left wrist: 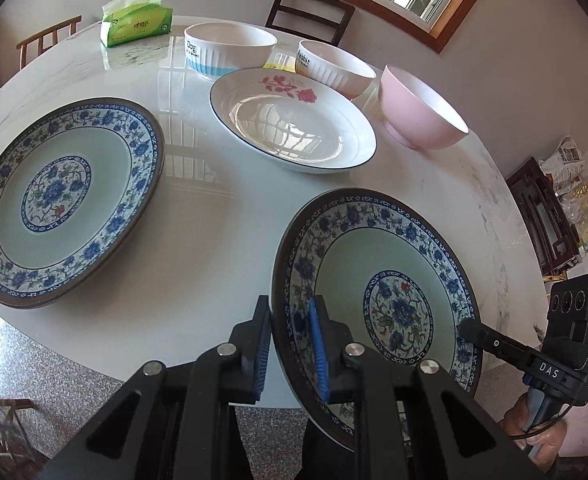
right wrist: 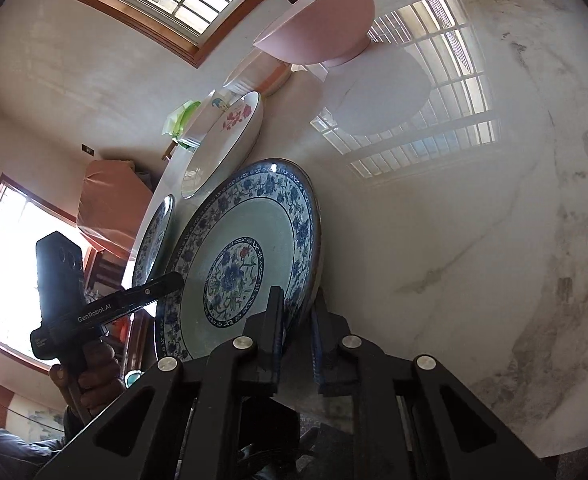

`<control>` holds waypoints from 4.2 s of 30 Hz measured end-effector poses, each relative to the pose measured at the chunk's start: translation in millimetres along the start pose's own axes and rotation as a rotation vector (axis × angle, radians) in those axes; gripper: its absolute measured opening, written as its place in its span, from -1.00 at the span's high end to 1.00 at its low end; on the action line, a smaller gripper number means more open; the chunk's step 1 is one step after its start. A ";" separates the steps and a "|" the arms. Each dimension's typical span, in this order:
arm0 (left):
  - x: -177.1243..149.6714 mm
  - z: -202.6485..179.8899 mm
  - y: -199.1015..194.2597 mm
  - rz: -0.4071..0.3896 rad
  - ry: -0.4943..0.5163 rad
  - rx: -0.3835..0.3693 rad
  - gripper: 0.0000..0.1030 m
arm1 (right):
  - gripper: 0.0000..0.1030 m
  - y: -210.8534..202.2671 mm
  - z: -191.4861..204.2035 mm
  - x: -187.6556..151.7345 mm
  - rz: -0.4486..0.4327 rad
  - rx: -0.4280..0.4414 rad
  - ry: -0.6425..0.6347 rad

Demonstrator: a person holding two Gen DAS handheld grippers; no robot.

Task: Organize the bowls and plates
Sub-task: 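Lift the floral plate and carry it toward the other floral plate, then lower the held floral plate onto the other floral plate, then open both grippers and move them to the white rose plate, then grasp the rim of the white rose plate with both grippers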

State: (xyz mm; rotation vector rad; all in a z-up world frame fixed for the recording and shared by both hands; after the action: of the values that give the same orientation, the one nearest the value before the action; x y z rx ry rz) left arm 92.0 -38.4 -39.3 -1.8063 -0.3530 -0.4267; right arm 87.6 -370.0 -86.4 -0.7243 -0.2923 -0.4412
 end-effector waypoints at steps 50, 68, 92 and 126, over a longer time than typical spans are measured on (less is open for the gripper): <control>52.7 247.8 -49.2 -0.174 -0.322 0.168 0.60 | 0.69 209.3 188.6 42.0 0.199 0.010 -0.344; 39.0 245.2 -53.0 -0.188 -0.292 0.265 0.60 | 0.49 213.2 217.4 19.8 0.114 -0.134 -0.584; 114.7 101.9 -19.7 -0.092 -0.148 -0.047 0.49 | -0.11 102.6 124.0 75.3 -0.163 -0.150 -0.324; 163.9 34.2 96.3 0.109 -0.048 0.063 0.13 | 0.16 133.8 46.9 155.3 -0.020 -0.202 -0.172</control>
State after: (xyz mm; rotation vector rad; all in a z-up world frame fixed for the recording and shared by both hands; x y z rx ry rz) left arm 284.3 -27.9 -54.2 -1.7668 -0.2960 -0.2935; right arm 282.3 -293.1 -66.5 -0.9602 -0.4208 -0.4323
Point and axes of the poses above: each gripper's, at about its wrist camera, not at the fingertips, and y roughly the way its jaws point, z to its left, x to its top, the point moved 1 cm from there along y, roughly the way its jaws point, and after that the axes turned 5 degrees about x, right-handed, at the moved point
